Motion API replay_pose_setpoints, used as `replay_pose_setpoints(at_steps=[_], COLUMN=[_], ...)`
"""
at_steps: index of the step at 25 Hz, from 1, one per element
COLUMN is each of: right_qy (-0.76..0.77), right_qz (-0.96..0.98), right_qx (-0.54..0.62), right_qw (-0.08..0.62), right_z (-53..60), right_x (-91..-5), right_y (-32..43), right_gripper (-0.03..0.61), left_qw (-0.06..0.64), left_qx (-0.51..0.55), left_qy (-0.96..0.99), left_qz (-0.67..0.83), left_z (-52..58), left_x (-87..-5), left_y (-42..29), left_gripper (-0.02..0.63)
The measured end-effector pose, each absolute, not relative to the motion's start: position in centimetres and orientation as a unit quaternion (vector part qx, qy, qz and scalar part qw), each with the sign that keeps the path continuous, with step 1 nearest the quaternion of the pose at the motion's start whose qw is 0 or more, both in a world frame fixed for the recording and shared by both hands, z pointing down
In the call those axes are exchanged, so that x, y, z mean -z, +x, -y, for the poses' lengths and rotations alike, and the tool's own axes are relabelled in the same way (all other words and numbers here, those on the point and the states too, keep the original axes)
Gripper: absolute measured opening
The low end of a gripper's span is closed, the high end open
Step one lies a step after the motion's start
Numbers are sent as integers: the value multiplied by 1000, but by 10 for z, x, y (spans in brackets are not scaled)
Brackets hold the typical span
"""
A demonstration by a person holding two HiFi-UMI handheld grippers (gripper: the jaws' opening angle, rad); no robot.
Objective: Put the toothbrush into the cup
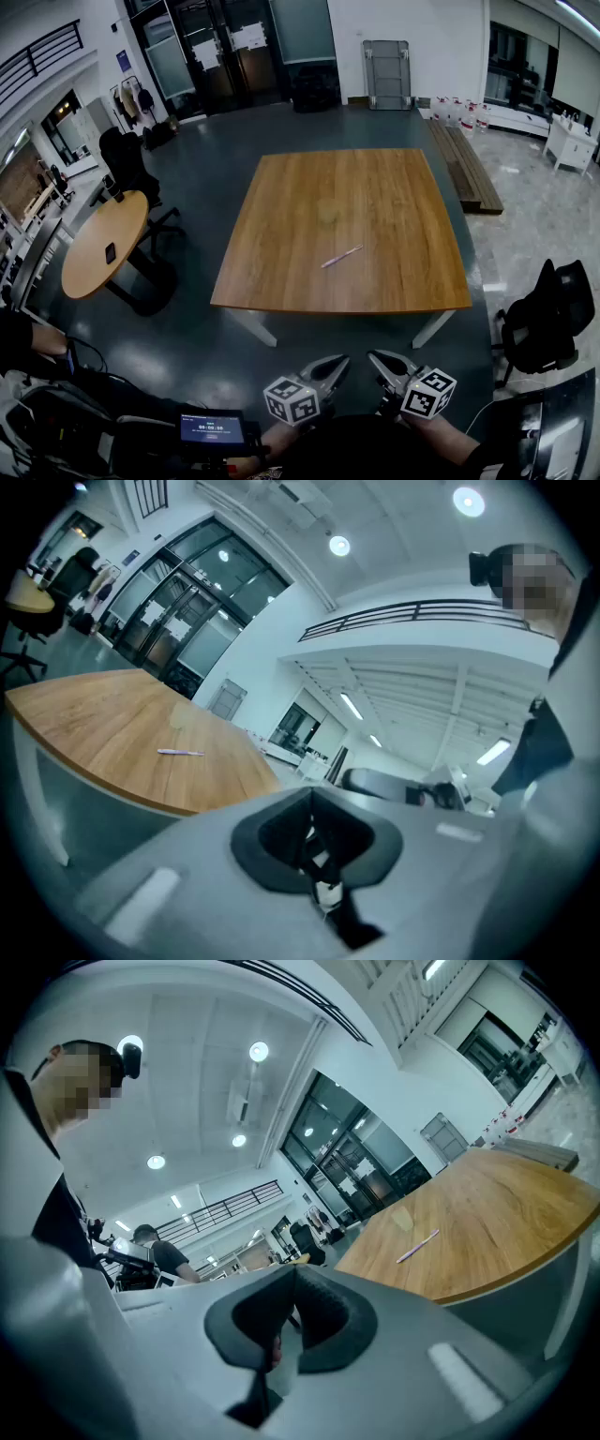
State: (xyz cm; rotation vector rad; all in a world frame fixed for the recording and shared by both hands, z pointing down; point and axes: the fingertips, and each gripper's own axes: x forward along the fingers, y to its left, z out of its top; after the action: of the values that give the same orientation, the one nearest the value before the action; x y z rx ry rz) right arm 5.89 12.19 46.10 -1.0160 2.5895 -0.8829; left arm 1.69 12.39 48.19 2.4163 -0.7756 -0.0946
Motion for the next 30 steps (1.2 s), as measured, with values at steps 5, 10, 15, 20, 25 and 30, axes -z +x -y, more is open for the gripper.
replay_pose_setpoints(at_steps=[5, 10, 15, 20, 25, 30], right_qy=[-341, -337, -320, -320, -325, -342], right_qz=[-884, -885, -895, -889, -880, -860], right_qx=[299, 301, 278, 293, 308, 334], right_qw=[114, 115, 137, 145, 160, 177], right_z=[-122, -129, -125, -116, -106, -88], right_x=[-459, -460, -439, -438, -442, -449], right_y=[63, 71, 84, 117, 146, 168], right_gripper=[5, 5, 5, 5, 6, 6], left_qw=[298, 301, 282, 291, 275, 234], left_qx=[35, 33, 44, 48, 31, -51], left_qy=[907, 906, 908, 896, 882, 874], left_qz=[294, 297, 306, 333, 380, 423], left_z=[-124, -131, -125, -114, -89, -42], left_x=[-480, -483, -471, -470, -479, -497], left_y=[21, 29, 38, 57, 54, 34], left_gripper=[5, 5, 5, 5, 6, 34])
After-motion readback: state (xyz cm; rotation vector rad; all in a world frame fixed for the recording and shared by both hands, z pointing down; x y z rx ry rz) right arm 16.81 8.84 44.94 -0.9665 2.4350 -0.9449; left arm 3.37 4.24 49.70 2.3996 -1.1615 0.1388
